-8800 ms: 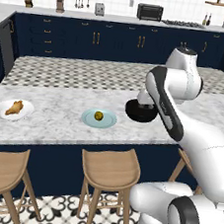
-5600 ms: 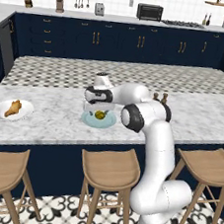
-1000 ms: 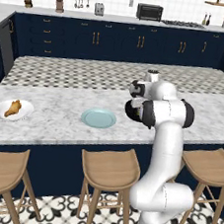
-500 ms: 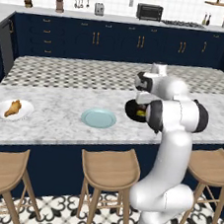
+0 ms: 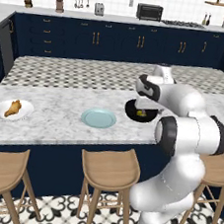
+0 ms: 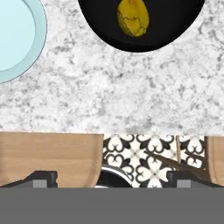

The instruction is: Pick the chicken drumstick and lemon from their plates and place them in the bowl. Then put the bowl in the fridge.

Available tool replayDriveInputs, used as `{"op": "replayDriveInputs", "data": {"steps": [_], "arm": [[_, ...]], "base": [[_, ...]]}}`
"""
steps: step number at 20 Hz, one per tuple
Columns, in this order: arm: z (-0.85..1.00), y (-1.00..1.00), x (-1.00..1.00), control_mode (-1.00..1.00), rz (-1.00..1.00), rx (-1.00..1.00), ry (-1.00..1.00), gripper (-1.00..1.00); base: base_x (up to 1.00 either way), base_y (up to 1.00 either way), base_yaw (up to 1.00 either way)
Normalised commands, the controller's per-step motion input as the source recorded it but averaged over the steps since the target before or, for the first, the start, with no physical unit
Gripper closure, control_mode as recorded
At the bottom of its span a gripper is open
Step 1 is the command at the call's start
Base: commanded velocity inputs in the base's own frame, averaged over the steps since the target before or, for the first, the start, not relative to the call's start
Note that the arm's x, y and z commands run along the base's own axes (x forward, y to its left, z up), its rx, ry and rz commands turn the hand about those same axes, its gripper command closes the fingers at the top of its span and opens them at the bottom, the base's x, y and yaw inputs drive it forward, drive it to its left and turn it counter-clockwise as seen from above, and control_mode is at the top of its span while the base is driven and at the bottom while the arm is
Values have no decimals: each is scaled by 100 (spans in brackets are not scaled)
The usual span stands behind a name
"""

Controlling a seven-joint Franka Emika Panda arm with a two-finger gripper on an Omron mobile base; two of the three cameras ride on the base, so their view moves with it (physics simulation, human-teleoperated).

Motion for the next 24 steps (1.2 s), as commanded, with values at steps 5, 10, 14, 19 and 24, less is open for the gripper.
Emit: {"op": "replayDriveInputs", "data": {"steps": [5, 10, 14, 19, 24], "arm": [[33, 32, -49, -100, -6, 1, 0, -100], [28, 30, -13, -100, -2, 0, -1, -100], [14, 19, -45, -100, 0, 0, -4, -100], [6, 7, -90, -100, 0, 0, -4, -100], [12, 31, -62, -100, 0, 0, -4, -100]], "base": [[0, 0, 0], [0, 0, 0], [0, 0, 0], [0, 0, 0], [0, 0, 0]]}}
